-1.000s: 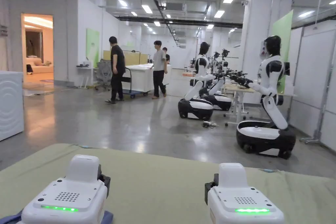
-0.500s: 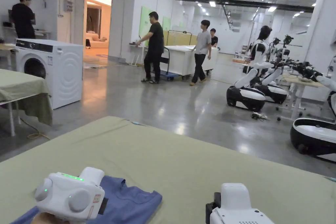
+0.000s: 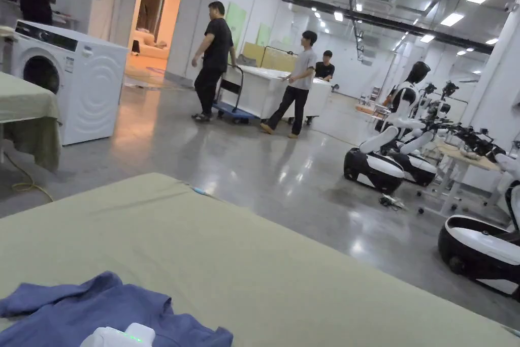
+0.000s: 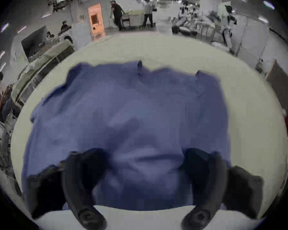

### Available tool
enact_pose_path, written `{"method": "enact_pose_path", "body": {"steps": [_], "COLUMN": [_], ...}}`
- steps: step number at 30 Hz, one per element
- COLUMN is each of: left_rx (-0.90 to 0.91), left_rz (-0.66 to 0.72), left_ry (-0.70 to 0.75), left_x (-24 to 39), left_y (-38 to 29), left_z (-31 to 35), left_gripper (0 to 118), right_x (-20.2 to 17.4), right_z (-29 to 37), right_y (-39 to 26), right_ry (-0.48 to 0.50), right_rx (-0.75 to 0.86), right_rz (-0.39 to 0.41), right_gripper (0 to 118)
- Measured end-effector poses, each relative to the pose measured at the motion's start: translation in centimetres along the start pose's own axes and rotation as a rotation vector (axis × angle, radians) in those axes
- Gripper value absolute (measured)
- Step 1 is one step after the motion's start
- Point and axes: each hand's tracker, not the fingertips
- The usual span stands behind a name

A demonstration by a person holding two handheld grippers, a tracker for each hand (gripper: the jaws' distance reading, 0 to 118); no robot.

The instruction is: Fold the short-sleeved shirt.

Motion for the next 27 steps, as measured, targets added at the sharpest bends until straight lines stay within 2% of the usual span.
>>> {"method": "enact_pose_path", "body": {"steps": [1,2,3,4,5,6,7,8,12,15,17,20,27], "left_rx": [0.064,0.069,0.073,0.13,0.165,0.188,0.12,0.118,0.277,0.362,0.372,0.421,0.545], "left_rz": [0.012,0.064,0.066,0.048,0.034,0.018,0.053,0.057,0.061,-0.002,-0.043,-0.113,-0.285], "left_ry": [-0.053,-0.047,-0.026,-0.019,0.034,0.03,-0.05,-0.07,-0.153,-0.2,-0.278,-0.357,-0.645], "left_x": [-0.4,-0.5,-0.8,-0.8,-0.7,-0.8,-1.0,-1.0,-0.1,3.4,6.8,13.1,30.7], "left_y": [-0.4,0.0,0.0,0.1,0.2,0.3,-0.2,-0.3,0.3,1.4,2.0,2.7,2.2], "left_z": [0.2,0.8,1.7,2.4,2.6,2.6,3.6,4.1,9.6,13.3,15.3,18.4,27.9], "left_gripper": [95,94,78,46,4,4,4,4,4,4,4,4,4], "right_x": [-0.1,-0.1,-0.2,-0.2,-0.3,-0.3,-0.2,0.0,1.8,4.5,6.5,10.5,20.2], "right_z": [-0.2,-0.9,-1.0,-1.0,-1.0,-1.0,-0.7,-0.5,1.7,3.3,4.9,6.8,13.5], "right_y": [0.1,-0.1,-0.1,0.0,0.1,0.2,0.4,0.4,1.0,0.4,0.1,-1.0,-2.9], "right_ry": [0.001,0.004,0.01,0.014,0.017,0.022,0.027,0.029,0.001,-0.027,-0.052,-0.116,-0.281], "right_rx": [-0.006,-0.01,-0.01,-0.007,-0.005,-0.004,-0.004,-0.001,0.029,0.059,0.065,0.068,0.081], "right_rz": [0.004,0.007,0.006,0.001,-0.004,-0.011,-0.014,-0.015,-0.027,-0.096,-0.124,-0.123,-0.185], "right_gripper": [4,4,4,4,4,4,4,4,4,4,4,4,4]}}
